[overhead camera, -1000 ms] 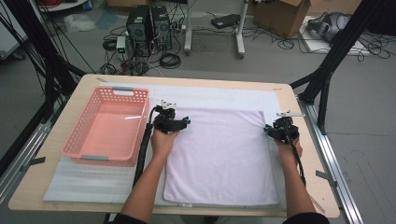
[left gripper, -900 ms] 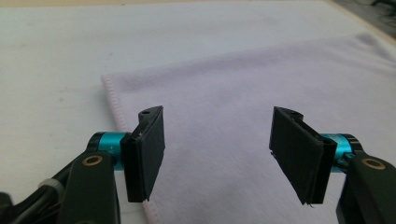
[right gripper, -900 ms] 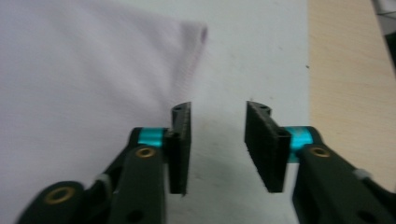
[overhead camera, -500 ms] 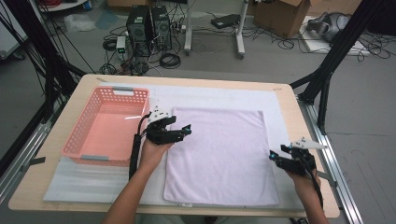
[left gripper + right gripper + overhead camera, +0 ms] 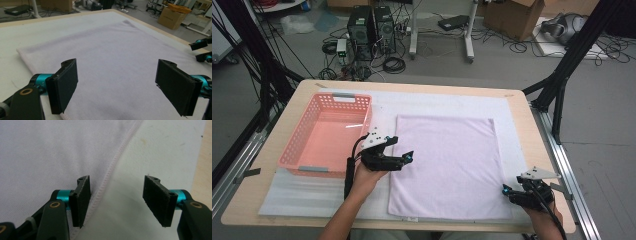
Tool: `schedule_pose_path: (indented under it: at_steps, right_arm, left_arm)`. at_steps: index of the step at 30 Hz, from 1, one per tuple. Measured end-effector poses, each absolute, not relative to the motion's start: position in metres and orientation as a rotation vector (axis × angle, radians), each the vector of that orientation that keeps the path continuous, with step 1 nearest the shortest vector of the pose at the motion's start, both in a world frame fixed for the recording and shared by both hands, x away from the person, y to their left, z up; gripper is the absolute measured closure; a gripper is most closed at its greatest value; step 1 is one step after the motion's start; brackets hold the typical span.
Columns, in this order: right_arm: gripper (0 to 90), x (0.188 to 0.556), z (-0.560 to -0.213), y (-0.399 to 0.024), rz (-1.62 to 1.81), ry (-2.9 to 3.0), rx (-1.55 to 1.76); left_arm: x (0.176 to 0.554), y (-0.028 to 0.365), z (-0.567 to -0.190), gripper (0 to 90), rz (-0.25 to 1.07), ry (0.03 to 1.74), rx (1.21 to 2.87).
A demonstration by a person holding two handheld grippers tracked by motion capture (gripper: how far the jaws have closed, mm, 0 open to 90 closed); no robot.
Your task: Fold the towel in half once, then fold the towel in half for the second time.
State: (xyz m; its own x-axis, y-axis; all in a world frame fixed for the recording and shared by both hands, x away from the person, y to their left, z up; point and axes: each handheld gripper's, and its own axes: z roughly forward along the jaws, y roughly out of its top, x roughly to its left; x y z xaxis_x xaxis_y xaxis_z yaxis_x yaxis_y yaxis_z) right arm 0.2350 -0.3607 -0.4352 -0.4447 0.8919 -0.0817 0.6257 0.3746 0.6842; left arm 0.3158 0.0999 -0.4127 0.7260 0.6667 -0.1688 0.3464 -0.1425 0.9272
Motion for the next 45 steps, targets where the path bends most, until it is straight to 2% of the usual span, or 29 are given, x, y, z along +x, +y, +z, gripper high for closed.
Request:
schedule_pose_path:
  at_steps: [3, 7, 10, 12, 17, 36, 45]
  right_arm:
    - [36.9, 0.233, -0.43, -0.361, 0.957, 2.168, 1.281]
    - [31.1, 0.235, -0.42, -0.362, 1.104, 2.081, 1.263]
    - [26.0, 0.244, -0.42, -0.366, 1.184, 2.013, 1.307]
    - [25.5, 0.247, -0.421, -0.366, 1.194, 2.0, 1.316]
    - [16.9, 0.247, -0.419, -0.365, 1.181, 1.972, 1.308]
    - [16.8, 0.25, -0.422, -0.365, 1.182, 2.031, 1.285]
    - [18.4, 0.269, -0.422, -0.371, 1.239, 2.052, 1.346]
  left_arm:
    - [0.309, 0.102, -0.419, 22.2, 0.338, 0.826, 1.758]
    - [0.307, 0.104, -0.419, 18.0, 0.343, 0.871, 1.739]
    - [0.306, 0.107, -0.417, 18.0, 0.348, 0.855, 1.707]
    - [0.306, 0.108, -0.416, 18.0, 0.359, 0.862, 1.696]
    - [0.303, 0.11, -0.415, 18.2, 0.392, 0.867, 1.699]
    - [0.308, 0.11, -0.419, 18.3, 0.386, 0.908, 1.71]
    - [0.325, 0.107, -0.411, 21.0, 0.413, 0.949, 1.733]
